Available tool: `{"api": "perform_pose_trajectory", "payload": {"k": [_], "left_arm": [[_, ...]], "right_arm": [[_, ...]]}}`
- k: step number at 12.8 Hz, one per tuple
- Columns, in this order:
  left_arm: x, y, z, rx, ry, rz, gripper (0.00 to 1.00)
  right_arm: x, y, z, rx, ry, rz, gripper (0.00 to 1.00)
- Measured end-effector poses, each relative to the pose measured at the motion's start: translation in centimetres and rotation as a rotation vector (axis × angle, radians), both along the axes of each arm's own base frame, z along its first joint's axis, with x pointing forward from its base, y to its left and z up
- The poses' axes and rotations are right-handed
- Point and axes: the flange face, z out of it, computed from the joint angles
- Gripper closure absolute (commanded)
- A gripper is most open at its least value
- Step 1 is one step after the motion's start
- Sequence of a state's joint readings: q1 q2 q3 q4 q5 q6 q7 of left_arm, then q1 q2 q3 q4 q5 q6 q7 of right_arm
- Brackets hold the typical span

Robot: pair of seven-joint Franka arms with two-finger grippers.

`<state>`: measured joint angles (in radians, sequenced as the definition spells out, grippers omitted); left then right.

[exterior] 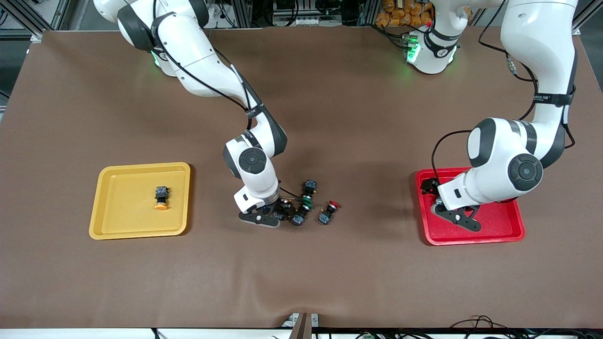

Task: Place red and yellow buttons in trays
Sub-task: 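Grasp the yellow button with the right gripper while the left releases red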

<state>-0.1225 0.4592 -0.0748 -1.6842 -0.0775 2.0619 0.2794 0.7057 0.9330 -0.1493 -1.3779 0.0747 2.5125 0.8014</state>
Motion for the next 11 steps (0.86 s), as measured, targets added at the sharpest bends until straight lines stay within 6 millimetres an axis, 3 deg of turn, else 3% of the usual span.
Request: {"api": "perform_pose_trajectory", "payload": {"k": [1, 2, 8, 11], "left_arm": [[-0.1, -0.6, 0.5, -0.001, 0.004, 0.01, 0.0], [-0.2, -1.2, 0.9, -0.001, 0.008, 0.02, 0.0], [-0.6, -3.9, 2.0, -0.006, 0.012, 0.063, 0.0], [-1.2, -7.0, 2.8, -0.016, 0.015, 0.088, 0.0]], "right_arm": [[-0.1, 0.1, -0.1, 0.0, -0.001, 0.002, 0.81], [-0.1, 0.2, -0.1, 0.0, -0.001, 0.003, 1.0], [0.8, 0.1, 1.2, 0.007, -0.03, 0.001, 1.0], [2.2, -2.1, 3.5, -0.031, 0.004, 0.015, 1.0]]}}
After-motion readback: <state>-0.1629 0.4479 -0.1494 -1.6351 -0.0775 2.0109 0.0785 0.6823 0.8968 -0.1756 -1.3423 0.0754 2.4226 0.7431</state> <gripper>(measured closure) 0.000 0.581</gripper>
